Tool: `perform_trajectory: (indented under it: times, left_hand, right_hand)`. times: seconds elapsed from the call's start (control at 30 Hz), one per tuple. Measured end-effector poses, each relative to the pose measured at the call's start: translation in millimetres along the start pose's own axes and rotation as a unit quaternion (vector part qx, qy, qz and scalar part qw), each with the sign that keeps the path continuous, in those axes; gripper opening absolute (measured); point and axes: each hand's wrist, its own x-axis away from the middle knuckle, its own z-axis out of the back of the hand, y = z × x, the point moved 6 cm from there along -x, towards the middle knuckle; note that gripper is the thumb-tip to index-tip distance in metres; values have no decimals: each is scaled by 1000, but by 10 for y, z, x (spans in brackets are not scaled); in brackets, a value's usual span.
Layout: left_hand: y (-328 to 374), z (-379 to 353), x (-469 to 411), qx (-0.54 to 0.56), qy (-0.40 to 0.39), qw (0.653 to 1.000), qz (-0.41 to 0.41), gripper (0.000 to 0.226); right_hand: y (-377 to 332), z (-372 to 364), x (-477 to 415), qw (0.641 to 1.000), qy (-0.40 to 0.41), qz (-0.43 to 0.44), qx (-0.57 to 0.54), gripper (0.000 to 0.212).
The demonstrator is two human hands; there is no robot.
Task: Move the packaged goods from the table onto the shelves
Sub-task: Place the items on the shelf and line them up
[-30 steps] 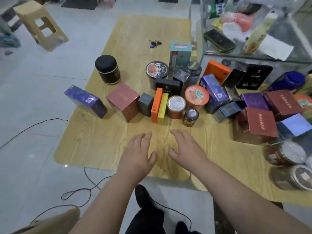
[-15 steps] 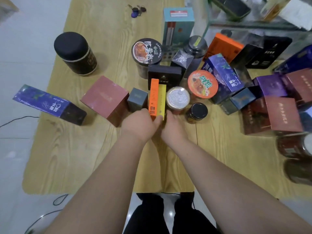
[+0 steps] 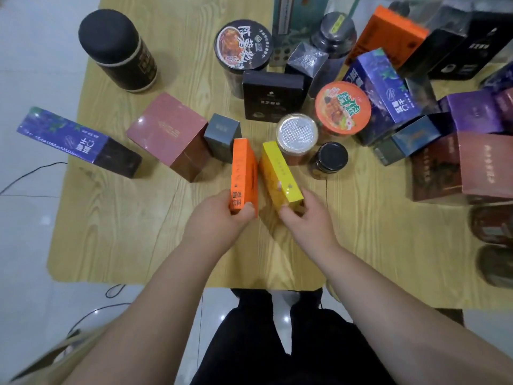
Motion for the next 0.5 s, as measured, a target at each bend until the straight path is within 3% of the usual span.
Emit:
perform_trajectory:
  times: [0.13, 0.17, 0.27, 0.4, 0.5]
  left_hand:
    - [-255, 160, 312, 167, 70, 983, 29, 13]
    - [-311, 171, 374, 251, 87, 962, 59, 10]
    - [-380, 91, 558, 476, 113, 863, 127, 10]
    - [-322, -19, 883, 562, 147, 800, 150, 22]
    - [-287, -161, 1271, 595, 190, 766, 155, 22]
  right_hand:
    - [224, 418, 102, 984, 24, -93, -152, 17]
    - [266, 504, 113, 972, 25, -111, -204, 13]
    - [345, 723, 160, 942, 28, -152, -297, 31]
    - [402, 923, 245, 926, 6, -180, -333, 27]
    - [372, 1003, 304, 923, -59, -176, -339, 23]
